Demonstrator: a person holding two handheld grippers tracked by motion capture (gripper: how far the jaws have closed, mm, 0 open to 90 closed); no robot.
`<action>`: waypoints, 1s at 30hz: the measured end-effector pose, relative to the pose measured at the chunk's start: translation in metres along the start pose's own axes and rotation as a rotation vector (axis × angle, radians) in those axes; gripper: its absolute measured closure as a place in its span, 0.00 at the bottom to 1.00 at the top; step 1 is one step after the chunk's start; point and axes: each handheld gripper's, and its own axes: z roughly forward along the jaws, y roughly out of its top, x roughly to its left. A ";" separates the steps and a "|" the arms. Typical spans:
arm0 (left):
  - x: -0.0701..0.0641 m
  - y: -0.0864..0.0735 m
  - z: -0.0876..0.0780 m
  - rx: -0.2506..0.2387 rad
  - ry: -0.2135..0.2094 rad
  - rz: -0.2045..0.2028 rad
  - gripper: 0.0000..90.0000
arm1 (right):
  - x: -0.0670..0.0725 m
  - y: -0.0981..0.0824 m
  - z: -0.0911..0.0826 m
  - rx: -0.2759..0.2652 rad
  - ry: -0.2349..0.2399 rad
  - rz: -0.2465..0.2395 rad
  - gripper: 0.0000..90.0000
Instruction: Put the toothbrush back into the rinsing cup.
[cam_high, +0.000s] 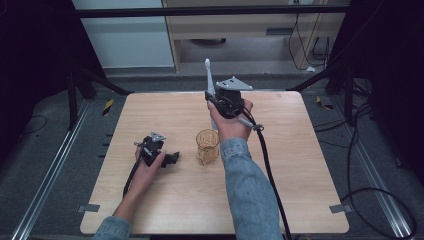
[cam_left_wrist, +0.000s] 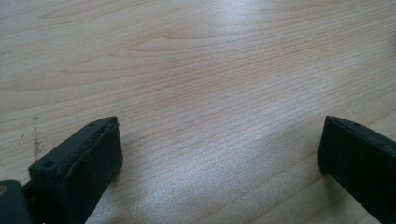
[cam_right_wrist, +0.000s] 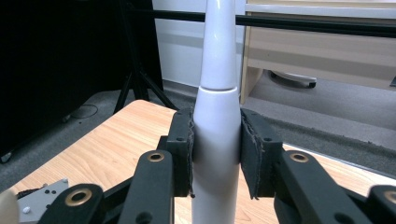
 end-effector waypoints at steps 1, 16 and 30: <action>0.000 0.000 0.000 0.000 0.000 0.000 0.00 | 0.000 0.000 0.000 0.000 -0.001 -0.001 0.75; 0.000 0.000 0.000 0.000 0.000 0.000 0.00 | 0.005 -0.008 0.004 0.004 0.017 0.009 0.75; 0.000 0.000 0.000 0.001 0.000 0.001 0.00 | 0.011 -0.034 0.018 0.047 0.041 0.021 0.75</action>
